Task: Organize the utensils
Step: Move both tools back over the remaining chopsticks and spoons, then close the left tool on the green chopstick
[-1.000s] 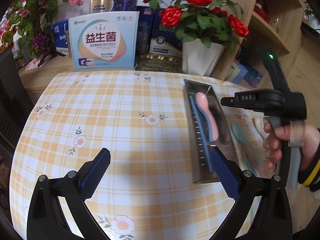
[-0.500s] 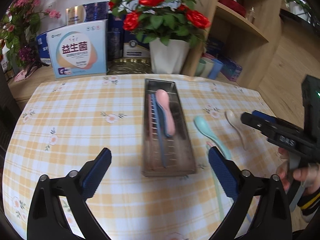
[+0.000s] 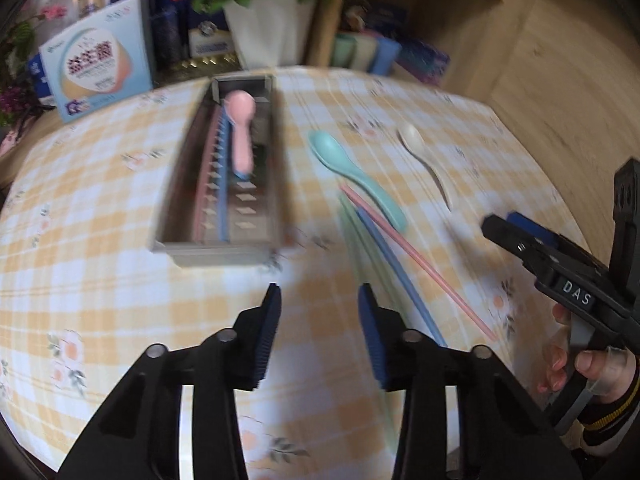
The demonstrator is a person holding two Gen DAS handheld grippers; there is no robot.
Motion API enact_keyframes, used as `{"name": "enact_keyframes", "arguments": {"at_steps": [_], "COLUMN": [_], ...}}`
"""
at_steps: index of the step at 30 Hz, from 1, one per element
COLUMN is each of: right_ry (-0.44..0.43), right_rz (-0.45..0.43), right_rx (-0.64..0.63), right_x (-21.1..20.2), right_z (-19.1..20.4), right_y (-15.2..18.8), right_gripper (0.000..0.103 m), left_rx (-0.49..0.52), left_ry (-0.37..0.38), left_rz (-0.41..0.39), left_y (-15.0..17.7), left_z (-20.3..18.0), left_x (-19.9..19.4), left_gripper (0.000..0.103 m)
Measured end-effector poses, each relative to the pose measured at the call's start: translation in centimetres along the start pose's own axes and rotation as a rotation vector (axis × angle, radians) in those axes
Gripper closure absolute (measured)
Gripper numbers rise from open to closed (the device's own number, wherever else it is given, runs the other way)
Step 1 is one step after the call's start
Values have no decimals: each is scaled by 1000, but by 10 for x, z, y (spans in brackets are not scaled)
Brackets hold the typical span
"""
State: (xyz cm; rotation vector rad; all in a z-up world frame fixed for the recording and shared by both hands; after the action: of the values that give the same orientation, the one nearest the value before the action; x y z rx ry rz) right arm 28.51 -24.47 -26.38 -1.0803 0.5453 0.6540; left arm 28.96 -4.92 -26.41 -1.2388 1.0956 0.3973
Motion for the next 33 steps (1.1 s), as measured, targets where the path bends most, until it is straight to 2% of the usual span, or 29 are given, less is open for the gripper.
{"name": "enact_keyframes", "arguments": {"at_steps": [8, 11, 15, 19, 26, 28, 33], "right_ry": [-22, -27, -26, -27, -28, -25, -21], "right_rz": [-8, -2, -3, 2, 2, 8, 26], "right_rx": [5, 33, 59, 76, 96, 108, 125], "right_x": [0, 3, 3, 5, 6, 7, 11], "right_z": [-9, -15, -23, -27, -34, -36, -40], "right_y": [9, 10, 11, 11, 11, 11, 14], "right_gripper": [37, 37, 37, 37, 37, 37, 37], "left_rx": [9, 24, 51, 84, 114, 120, 144], "left_ry": [50, 36, 5, -18, -53, -84, -100], "left_rz": [50, 71, 95, 107, 118, 111, 110], "left_y": [9, 8, 7, 6, 5, 7, 9], "left_z": [-30, -34, -35, -38, -45, -45, -47], "left_x": [25, 35, 45, 54, 61, 61, 59], "left_gripper": [68, 68, 76, 79, 80, 87, 92]}}
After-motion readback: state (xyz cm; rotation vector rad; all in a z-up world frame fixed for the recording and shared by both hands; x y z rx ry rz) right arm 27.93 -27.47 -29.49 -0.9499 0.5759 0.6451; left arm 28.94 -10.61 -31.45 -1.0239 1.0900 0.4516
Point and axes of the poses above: each gripper's, at about its wrist camera, not at the fingertips, and x roughly the way its jaws point, z to its left, y to its underside, the point moved 5 cm from there along x, roughly the way its jaws point, and after that the axes turned 9 degrees about x, right-handed, at the moved point
